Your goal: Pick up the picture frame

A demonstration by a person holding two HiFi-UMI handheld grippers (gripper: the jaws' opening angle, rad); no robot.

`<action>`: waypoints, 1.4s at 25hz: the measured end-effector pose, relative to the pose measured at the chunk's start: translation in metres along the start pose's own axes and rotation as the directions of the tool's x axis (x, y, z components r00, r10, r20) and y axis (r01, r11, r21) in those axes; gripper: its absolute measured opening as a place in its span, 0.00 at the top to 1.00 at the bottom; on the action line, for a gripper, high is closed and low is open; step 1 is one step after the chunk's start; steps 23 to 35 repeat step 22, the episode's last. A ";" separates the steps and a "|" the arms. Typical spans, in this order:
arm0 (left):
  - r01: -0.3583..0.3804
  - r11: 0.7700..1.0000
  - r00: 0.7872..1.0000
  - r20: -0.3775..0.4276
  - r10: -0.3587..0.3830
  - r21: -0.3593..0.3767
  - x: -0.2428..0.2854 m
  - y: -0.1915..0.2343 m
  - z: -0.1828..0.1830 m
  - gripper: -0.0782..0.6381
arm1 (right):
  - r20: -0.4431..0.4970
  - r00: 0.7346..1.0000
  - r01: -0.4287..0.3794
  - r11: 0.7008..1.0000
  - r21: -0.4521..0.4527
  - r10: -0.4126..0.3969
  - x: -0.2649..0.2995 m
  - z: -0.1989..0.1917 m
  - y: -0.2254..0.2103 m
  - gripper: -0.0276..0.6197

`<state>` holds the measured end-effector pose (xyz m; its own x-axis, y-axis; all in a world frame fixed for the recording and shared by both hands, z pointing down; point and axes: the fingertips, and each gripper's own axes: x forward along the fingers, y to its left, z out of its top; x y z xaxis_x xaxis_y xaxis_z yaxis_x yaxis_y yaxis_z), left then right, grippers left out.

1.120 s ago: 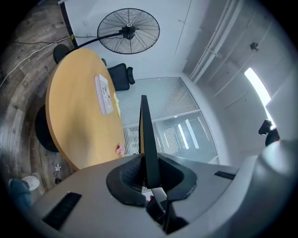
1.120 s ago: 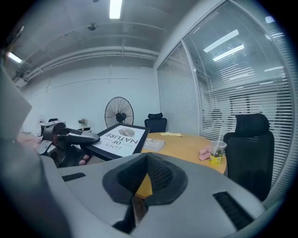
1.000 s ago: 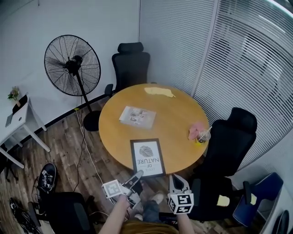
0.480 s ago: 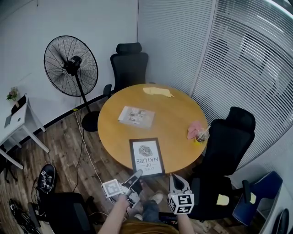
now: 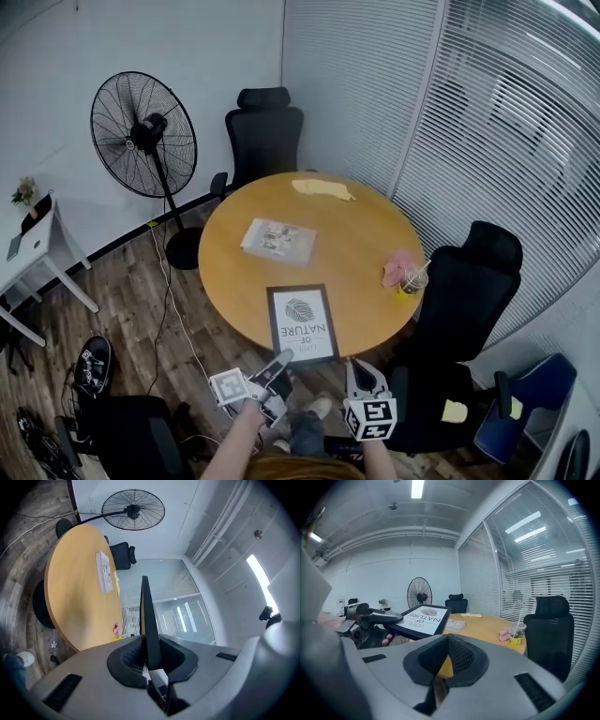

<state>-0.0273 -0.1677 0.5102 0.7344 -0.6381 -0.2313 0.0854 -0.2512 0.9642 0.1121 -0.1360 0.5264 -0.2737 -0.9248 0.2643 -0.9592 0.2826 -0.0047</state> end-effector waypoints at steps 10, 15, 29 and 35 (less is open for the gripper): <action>0.002 1.000 1.000 -0.003 -0.002 -0.023 0.002 0.003 0.000 0.80 | -0.009 1.000 0.001 1.000 0.000 -0.001 0.002 -0.003 0.001 0.94; 0.004 0.999 1.000 -0.005 -0.004 -0.037 0.001 0.005 0.001 0.80 | -0.015 1.000 0.004 1.000 0.002 -0.004 0.003 -0.004 0.001 0.94; -0.004 0.999 1.000 -0.005 0.004 -0.043 0.004 0.009 0.003 0.80 | -0.020 1.000 0.010 1.000 0.005 -0.010 0.004 -0.005 -0.003 0.94; -0.004 0.999 1.000 -0.005 0.004 -0.043 0.004 0.009 0.003 0.80 | -0.020 1.000 0.010 1.000 0.005 -0.010 0.004 -0.005 -0.003 0.94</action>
